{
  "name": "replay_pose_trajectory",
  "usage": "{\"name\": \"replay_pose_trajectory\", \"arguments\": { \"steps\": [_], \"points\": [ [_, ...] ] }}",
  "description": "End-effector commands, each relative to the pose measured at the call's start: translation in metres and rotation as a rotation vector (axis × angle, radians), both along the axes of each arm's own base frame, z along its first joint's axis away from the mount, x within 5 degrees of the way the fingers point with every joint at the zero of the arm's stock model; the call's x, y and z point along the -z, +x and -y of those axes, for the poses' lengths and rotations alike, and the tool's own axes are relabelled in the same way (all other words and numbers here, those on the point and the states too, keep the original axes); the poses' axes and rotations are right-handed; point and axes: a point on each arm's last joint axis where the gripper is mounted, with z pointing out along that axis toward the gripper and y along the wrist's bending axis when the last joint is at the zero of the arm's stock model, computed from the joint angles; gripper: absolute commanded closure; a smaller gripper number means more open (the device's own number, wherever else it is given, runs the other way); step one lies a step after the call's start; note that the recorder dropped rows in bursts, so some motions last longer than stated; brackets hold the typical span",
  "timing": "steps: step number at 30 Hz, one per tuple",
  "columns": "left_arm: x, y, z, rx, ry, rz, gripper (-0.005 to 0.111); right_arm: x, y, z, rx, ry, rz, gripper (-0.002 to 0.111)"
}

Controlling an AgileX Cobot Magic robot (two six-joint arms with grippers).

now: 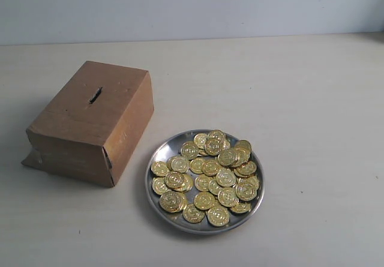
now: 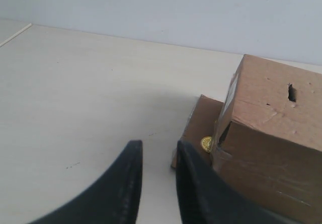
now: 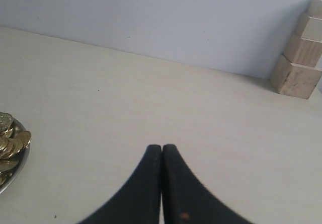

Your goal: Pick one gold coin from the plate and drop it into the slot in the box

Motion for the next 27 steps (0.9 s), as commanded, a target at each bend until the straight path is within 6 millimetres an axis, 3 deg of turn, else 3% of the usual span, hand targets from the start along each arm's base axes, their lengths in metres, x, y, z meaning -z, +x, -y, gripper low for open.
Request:
{"name": "replay_pose_trajectory", "arguments": {
  "steps": [1, 27],
  "points": [
    [0.0004, -0.0002, 0.0000, -0.002, -0.004, 0.004, 0.081, 0.0003, 0.0000, 0.0001, 0.006, 0.009, 0.011, 0.108],
    [0.0000, -0.0001, 0.0001, -0.001, -0.004, 0.009, 0.082, 0.0003, 0.0000, -0.0001, 0.005, 0.017, 0.011, 0.108]
  ]
}}
